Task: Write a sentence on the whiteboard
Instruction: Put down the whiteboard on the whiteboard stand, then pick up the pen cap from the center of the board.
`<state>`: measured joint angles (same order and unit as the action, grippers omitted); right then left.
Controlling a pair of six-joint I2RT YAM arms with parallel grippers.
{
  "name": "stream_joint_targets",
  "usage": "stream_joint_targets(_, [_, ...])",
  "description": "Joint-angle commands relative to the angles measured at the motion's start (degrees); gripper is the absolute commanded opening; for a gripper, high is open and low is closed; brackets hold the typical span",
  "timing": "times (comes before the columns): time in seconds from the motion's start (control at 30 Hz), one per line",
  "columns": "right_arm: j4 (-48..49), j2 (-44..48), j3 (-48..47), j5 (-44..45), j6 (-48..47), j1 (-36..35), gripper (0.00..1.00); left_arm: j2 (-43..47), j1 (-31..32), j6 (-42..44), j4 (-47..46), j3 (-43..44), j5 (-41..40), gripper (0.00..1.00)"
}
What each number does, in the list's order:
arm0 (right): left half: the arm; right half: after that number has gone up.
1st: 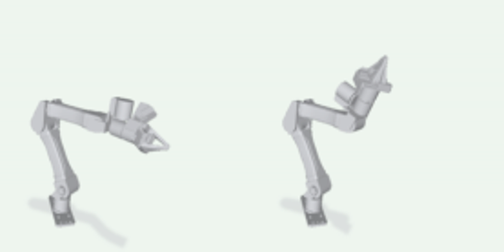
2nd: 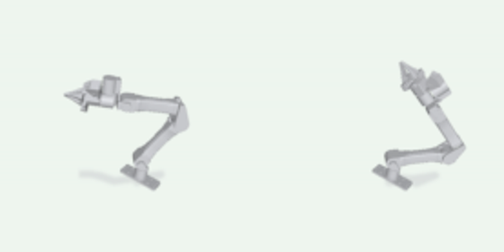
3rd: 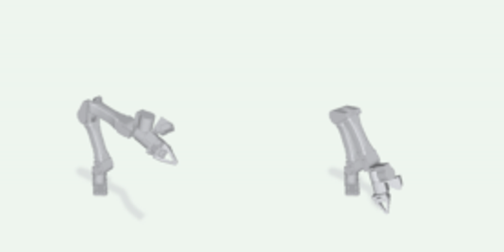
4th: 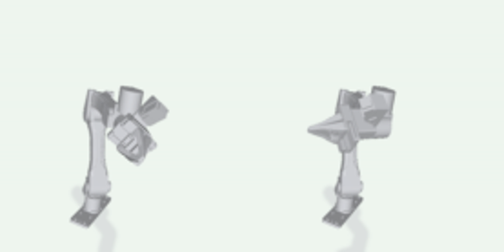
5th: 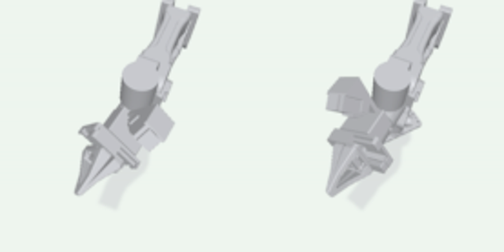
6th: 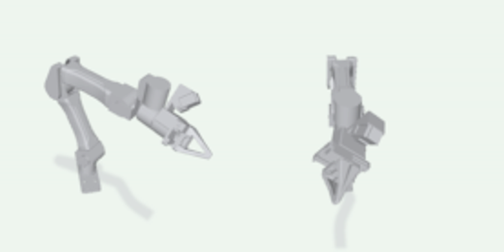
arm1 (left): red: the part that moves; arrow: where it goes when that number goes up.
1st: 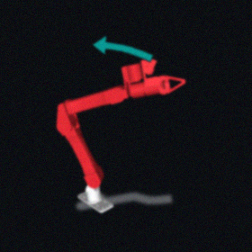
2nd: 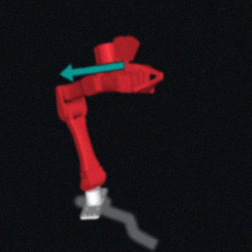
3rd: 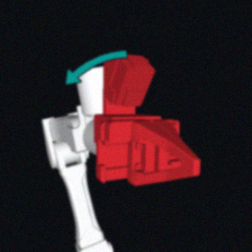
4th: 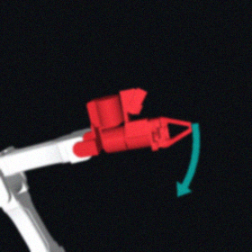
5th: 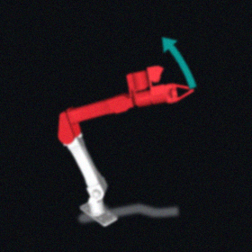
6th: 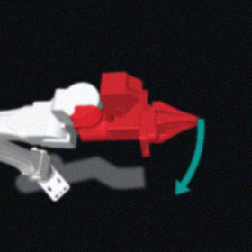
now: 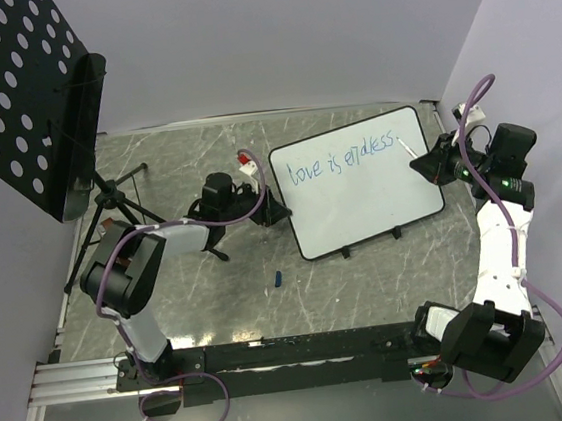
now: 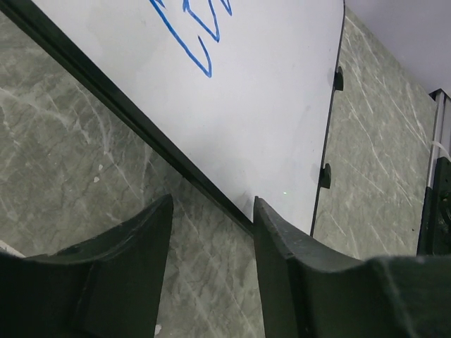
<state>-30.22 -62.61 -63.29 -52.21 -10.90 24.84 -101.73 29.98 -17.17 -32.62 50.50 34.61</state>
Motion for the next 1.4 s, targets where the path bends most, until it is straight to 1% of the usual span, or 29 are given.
stream_joint_targets(0.0, [2.4,1.7,0.4,-1.8,0.4,0.6,0.00,4.2,0.1,0.6,-1.7,-0.7,-0.1,0.55])
stream_joint_targets(0.07, [2.3,1.7,0.5,-1.8,0.4,0.6,0.00,4.7,0.1,-0.1,-2.0,-0.8,-0.1,0.60])
stream_joint_targets(0.2, [2.4,1.6,0.5,-2.1,0.3,0.6,0.00,6.7,0.2,-0.8,-2.2,-1.2,-0.2,0.66])
stream_joint_targets(0.23, [2.3,1.6,0.5,-2.2,0.3,0.6,0.00,7.2,0.1,-0.8,-2.1,-1.3,-0.2,0.69])
stream_joint_targets(0.37, [2.3,1.7,0.6,-2.4,0.1,0.6,0.00,9.1,0.1,-1.4,-1.3,-1.9,-1.8,0.75])
stream_joint_targets(0.4, [2.2,1.8,0.7,-2.4,-0.1,0.6,0.00,10.1,0.1,-1.6,-1.0,-2.2,-3.0,0.82])
stream_joint_targets(0.47, [2.1,2.0,0.8,-2.7,-0.2,0.6,0.00,11.1,0.1,-2.3,-1.0,-3.4,-4.1,0.85])
stream_joint_targets(0.5, [1.9,2.0,0.9,-2.8,-0.5,0.6,0.00,12.3,0.0,-2.6,-1.0,-3.8,-4.6,0.93])
stream_joint_targets(0.67, [1.6,2.2,1.1,-3.3,-1.1,0.6,0.00,16.3,0.0,-3.9,-0.8,-6.8,-7.4,0.95])
stream_joint_targets(0.7, [1.3,2.4,1.1,-3.8,-1.2,0.6,0.00,17.8,0.1,-4.0,-0.7,-7.2,-7.7,1.00])
stream_joint_targets(0.93, [-0.2,3.1,1.3,-5.2,-2.8,0.6,0.00,24.9,0.1,-5.9,1.2,-10.6,-10.1,0.99])
stream_joint_targets(1.03, [-2.0,3.9,1.8,-6.2,-4.6,0.6,0.00,29.9,0.1,-8.0,1.9,-12.9,-11.9,0.99])
stream_joint_targets(1.07, [-2.5,4.3,2.0,-6.7,-5.9,0.6,0.00,32.6,0.2,-8.6,1.8,-14.5,-12.3,0.99])
stream_joint_targets(1.2, [-6.3,5.8,2.9,-9.3,-10.0,0.6,0.00,37.7,1.0,-11.7,4.0,-17.2,-13.2,1.00])
stream_joint_targets(1.3, [-8.6,6.8,3.6,-10.9,-13.4,0.6,0.00,42.1,1.0,-14.5,3.4,-19.7,-13.1,1.00])
stream_joint_targets(1.33, [-10.3,7.1,4.0,-11.5,-14.9,0.6,0.00,44.2,1.0,-15.3,4.0,-20.1,-13.6,0.97])
stream_joint_targets(1.37, [-11.0,7.3,4.1,-11.9,-15.7,0.5,0.00,45.3,1.0,-17.6,4.1,-20.5,-13.7,0.97])
